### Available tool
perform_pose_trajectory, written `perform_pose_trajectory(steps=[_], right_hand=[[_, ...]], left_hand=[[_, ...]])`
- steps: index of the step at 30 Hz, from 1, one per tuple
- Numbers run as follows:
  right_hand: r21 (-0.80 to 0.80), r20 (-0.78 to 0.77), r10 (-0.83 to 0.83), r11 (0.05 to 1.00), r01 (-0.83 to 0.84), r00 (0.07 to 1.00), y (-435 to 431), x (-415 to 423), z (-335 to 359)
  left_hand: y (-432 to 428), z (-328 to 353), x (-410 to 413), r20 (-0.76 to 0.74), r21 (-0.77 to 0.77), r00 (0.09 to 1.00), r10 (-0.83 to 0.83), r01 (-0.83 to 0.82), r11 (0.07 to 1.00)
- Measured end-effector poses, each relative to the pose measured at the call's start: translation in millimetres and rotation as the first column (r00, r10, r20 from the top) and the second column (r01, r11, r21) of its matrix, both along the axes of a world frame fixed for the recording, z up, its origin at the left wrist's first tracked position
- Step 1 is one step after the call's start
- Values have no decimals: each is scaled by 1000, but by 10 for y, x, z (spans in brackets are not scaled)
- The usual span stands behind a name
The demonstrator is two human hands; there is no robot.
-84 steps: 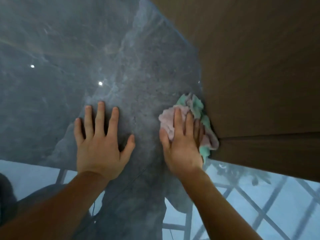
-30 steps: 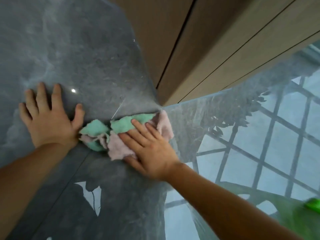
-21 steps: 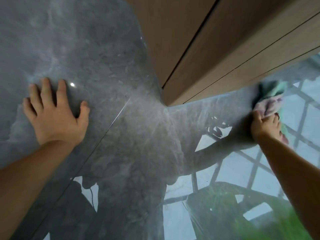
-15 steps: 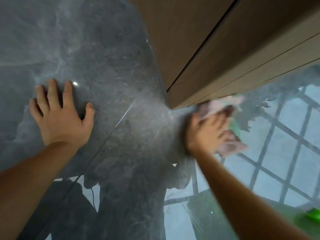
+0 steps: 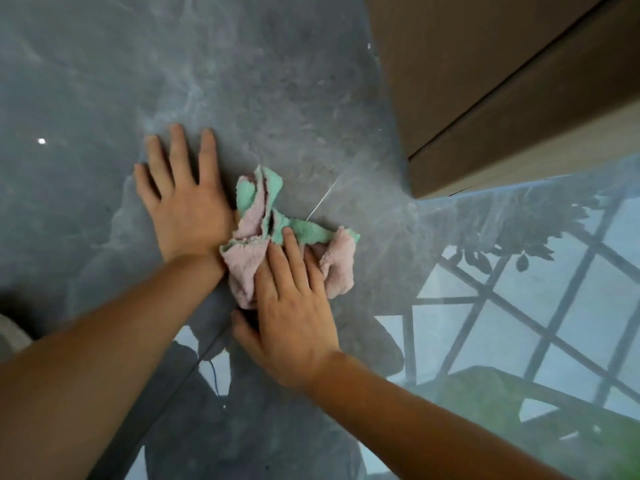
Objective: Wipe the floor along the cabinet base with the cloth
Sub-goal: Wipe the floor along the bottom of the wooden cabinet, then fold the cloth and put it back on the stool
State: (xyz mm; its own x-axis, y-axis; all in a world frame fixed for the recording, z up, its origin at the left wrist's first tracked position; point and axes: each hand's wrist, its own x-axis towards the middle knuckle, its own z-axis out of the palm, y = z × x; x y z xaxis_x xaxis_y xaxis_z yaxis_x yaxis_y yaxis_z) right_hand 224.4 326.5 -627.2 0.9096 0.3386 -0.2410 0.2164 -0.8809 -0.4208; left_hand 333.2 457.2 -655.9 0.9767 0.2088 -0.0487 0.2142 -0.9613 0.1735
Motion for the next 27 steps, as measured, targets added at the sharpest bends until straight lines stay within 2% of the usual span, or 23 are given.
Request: perform_pose_trajectory(steps=[3, 5, 8, 10, 11, 12, 14, 15, 17, 20, 22, 23, 25, 27], right_hand=[[110, -40, -84, 990, 88, 996, 40, 12, 68], [259, -133, -177, 943, 207, 975, 57, 92, 149], [373, -270, -227, 871, 319, 936, 70, 298, 310], [367, -370, -226, 856, 365, 901, 85, 425, 466], [332, -435, -243, 852, 405, 867, 87, 473, 562], [266, -489, -278, 855, 444, 827, 80, 509, 672], [93, -528, -329, 894, 439, 783, 67, 511, 937], [42, -537, -328, 910, 413, 777, 78, 474, 1088], [23, -559, -292, 930, 366, 776, 113, 324, 1487], [142, -628, -211, 915, 377, 749, 80, -69, 2151], [234, -641, -226, 853, 467, 733, -68, -405, 2570], [252, -654, -265, 807, 534, 709, -187, -578, 2772], [262, -732, -326, 676, 688, 599, -542, -902, 3149], [257, -813, -350, 499, 827, 465, -1012, -1205, 3500]], left_hand=[[-13, 59, -34, -31, -77, 999, -8, 6, 997], [-19, 128, -53, -20, -224, 998, 60, -63, 972], [-118, 382, -164, -52, -539, 982, 184, -182, 822], [-235, 637, -357, -183, -718, 948, 260, -310, 624], [-271, 812, -488, -309, -770, 898, 314, -430, 472], [-289, 999, -625, -460, -780, 817, 348, -559, 281], [-281, 1353, -926, -732, -652, 601, 322, -755, -73], [-242, 1525, -1095, -805, -576, 516, 294, -799, -174], [-194, 1891, -1471, -876, -471, 406, 261, -837, -278], [-236, 2495, -1996, -924, -382, 338, 177, -814, -438], [-339, 2859, -2195, -931, -364, 314, 185, -788, -496], [-419, 3008, -2246, -923, -384, 317, 217, -785, -486], [-669, 3292, -2222, -893, -449, 384, 234, -786, -425], [-1083, 3542, -2146, -875, -470, 479, 69, -807, -359]])
